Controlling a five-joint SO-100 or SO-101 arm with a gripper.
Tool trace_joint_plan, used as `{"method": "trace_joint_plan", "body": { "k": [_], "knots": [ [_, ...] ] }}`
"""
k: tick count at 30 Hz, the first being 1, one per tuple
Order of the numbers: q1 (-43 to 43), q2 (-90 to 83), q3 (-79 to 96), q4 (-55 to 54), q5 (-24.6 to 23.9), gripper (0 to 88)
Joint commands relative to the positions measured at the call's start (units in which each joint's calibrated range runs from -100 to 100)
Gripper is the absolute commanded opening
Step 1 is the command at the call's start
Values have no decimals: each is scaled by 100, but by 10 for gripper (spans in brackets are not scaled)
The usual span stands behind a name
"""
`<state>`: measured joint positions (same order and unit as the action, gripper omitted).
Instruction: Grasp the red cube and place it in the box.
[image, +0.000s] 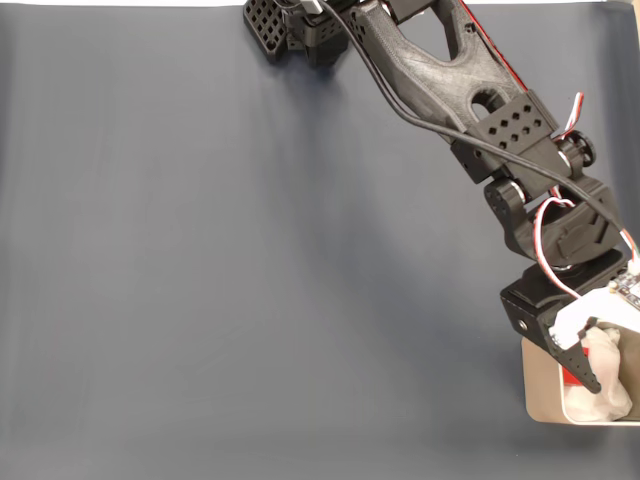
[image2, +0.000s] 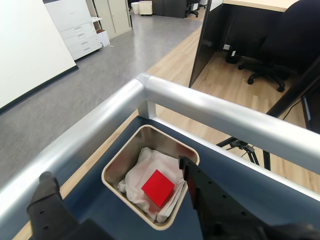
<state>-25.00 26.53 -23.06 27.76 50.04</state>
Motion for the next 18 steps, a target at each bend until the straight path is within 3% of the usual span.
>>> {"method": "trace_joint_plan", "body": {
  "k": [1,4,5,8,9,18],
  "knots": [
    [78,-88,-350,-154,29,514],
    [85,-88,-350,-170,29,460],
    [85,-88,-350,-154,54,384],
    [85,-97,-350,-154,151,41],
    [92,-114,-350,-137,166,0],
    [824,-972,289,-178,117,0]
  ]
}}
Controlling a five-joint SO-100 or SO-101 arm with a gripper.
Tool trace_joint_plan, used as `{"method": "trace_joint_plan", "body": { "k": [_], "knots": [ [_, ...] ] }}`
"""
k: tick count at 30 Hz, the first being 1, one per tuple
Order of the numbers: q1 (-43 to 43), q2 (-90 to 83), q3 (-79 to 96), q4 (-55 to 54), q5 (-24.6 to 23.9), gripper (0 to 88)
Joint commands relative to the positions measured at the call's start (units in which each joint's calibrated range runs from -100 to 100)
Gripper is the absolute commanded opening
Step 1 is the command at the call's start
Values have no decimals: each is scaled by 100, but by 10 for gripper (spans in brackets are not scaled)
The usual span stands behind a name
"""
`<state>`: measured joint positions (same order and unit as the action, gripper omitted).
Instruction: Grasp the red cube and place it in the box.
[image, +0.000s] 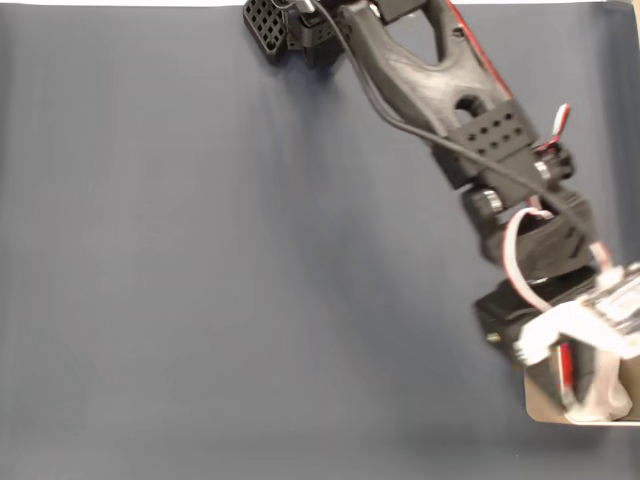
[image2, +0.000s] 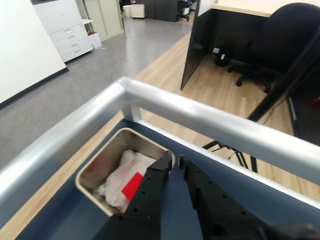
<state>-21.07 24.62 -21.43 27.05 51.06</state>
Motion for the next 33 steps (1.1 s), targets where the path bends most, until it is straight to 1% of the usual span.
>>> {"method": "trace_joint_plan", "body": {
  "k": [1,6,10,17,29,31,33],
  "knots": [
    [559,-928,245,-106,29,0],
    [1176,-1786,1075,-131,-5,0],
    [1574,-2774,2134,-139,-63,0],
    [2142,-5192,4944,-246,-63,0],
    [2235,-9611,9652,-147,-156,0],
    [2263,-10218,10300,-82,-161,0],
    [2270,-10790,10811,238,-181,0]
  ]
}}
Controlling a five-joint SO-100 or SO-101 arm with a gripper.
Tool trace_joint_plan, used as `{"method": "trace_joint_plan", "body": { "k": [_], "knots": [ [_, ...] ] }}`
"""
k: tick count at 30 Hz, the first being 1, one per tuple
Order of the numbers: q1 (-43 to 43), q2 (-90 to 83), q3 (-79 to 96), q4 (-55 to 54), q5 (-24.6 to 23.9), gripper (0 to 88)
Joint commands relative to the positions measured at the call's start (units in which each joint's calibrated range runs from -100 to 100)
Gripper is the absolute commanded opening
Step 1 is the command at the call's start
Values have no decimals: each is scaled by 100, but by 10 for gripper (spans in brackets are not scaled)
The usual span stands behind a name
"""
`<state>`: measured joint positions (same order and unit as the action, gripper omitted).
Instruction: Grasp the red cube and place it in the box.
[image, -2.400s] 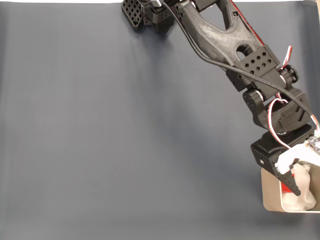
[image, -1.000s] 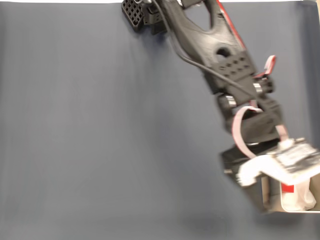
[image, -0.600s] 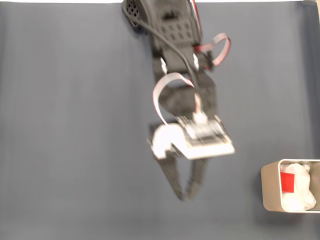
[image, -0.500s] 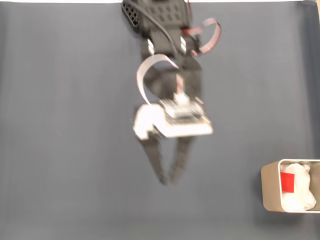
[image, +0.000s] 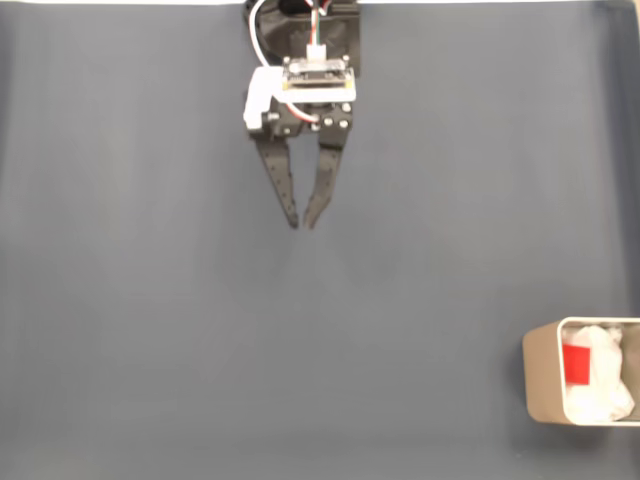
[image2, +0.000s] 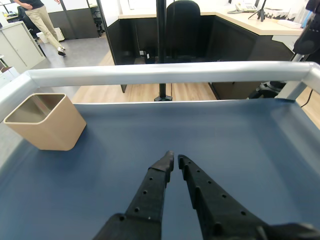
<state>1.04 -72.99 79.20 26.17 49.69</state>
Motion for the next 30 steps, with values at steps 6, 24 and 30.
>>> {"method": "trace_joint_plan", "body": {
  "k": [6,24,30],
  "knots": [
    [24,-2068,1842,1235,-39,0],
    [-97,-2701,2061,4653,-34,0],
    [-97,-2701,2061,4891,-73,0]
  ]
}}
